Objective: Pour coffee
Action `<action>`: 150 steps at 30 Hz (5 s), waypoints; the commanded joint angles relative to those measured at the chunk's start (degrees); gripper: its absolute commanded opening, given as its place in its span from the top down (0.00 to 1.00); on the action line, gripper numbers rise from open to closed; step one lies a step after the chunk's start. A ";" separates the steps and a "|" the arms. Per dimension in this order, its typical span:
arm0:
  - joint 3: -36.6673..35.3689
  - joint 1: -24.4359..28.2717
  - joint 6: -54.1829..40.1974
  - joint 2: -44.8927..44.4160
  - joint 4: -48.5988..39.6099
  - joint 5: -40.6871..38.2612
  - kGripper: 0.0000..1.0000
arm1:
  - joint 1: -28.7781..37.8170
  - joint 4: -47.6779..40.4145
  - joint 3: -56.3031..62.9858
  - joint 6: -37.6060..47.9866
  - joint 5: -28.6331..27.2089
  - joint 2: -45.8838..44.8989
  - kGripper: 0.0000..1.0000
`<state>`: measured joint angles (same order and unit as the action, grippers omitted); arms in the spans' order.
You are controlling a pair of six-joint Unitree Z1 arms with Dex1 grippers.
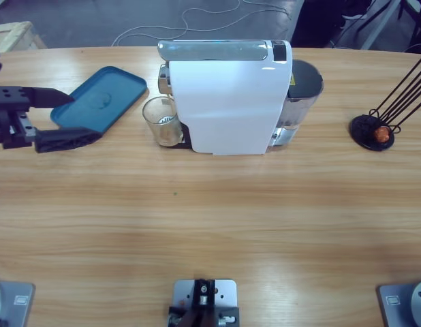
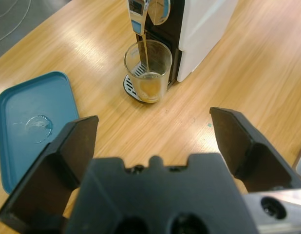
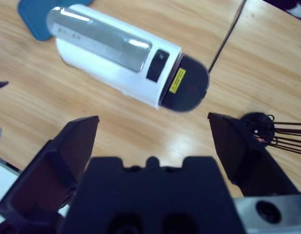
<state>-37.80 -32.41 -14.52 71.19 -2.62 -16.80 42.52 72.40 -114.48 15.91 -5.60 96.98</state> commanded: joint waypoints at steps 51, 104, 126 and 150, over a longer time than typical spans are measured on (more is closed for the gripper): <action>1.94 -2.48 6.17 -0.65 -0.19 -3.36 0.01 | 1.39 -46.24 66.93 -2.28 3.58 -36.27 0.00; 5.55 -2.48 -6.57 28.25 34.81 -4.74 0.00 | 1.37 -44.80 67.23 -2.37 8.58 -36.77 0.00; 4.35 -2.48 -6.93 37.64 43.38 -5.47 0.20 | 1.40 -44.80 67.63 -2.37 9.12 -35.28 0.00; 12.56 12.46 -7.96 24.66 43.75 -7.20 0.82 | 1.39 -44.89 66.54 -2.37 9.45 -36.18 0.00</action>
<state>-28.66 -28.55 -23.82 102.64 40.67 -23.49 43.44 26.80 -48.29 14.14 2.63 60.13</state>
